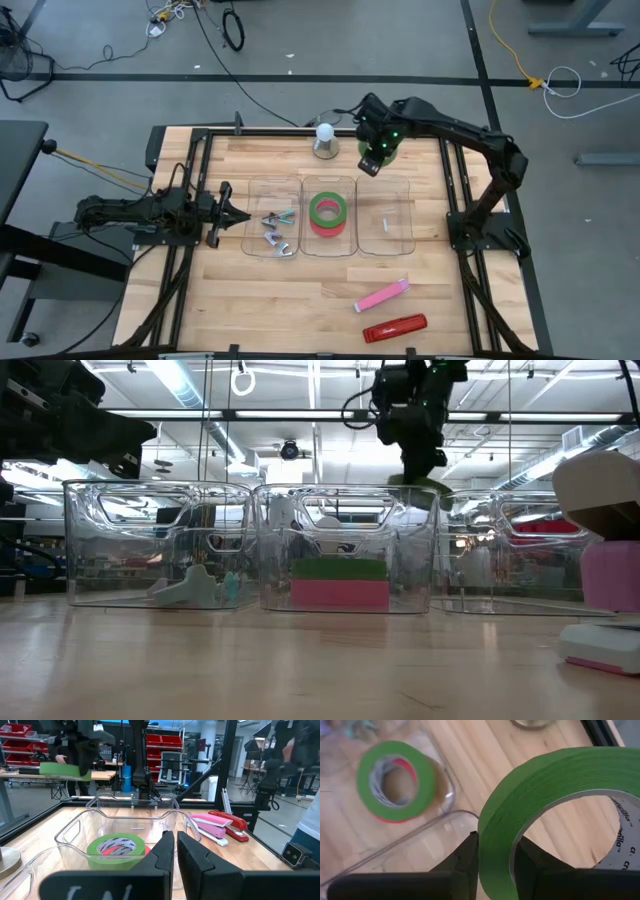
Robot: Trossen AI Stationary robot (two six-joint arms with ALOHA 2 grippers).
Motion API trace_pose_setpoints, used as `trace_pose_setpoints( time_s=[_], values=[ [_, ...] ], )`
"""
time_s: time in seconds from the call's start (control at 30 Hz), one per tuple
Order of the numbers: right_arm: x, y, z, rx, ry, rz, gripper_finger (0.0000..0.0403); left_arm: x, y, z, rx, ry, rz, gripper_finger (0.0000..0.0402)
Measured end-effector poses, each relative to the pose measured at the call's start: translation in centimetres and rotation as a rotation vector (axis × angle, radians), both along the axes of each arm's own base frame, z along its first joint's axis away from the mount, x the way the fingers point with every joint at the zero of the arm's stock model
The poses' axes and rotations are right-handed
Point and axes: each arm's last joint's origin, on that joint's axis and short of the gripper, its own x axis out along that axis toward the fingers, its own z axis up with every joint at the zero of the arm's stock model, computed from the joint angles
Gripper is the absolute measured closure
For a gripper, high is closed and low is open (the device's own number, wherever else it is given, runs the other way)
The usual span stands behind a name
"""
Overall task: Pick and place Stapler, Stapler remover, tape
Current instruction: Put the green tape into the middle transparent bin
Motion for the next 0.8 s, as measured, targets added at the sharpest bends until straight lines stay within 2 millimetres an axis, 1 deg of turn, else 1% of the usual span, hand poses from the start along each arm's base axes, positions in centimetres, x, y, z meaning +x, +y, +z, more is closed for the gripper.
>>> trace_pose_setpoints(
  time_s=[0.33, 0.53, 0.8],
  values=[
    [1.5, 2.6, 3.4, -0.053, -0.093, 0.114, 0.0319, 0.0, 0.0, 0.0, 0.000, 0.000, 0.000, 0.0376],
    [1.6, 4.1, 5.1, -0.063, -0.110, 0.177, 0.0319, 0.0, 0.0, 0.0, 0.000, 0.000, 0.000, 0.0376],
    [1.6, 6.5, 6.5, -0.088, -0.097, 0.335, 0.0319, 0.0, 0.0, 0.0, 0.000, 0.000, 0.000, 0.0376]
  ],
)
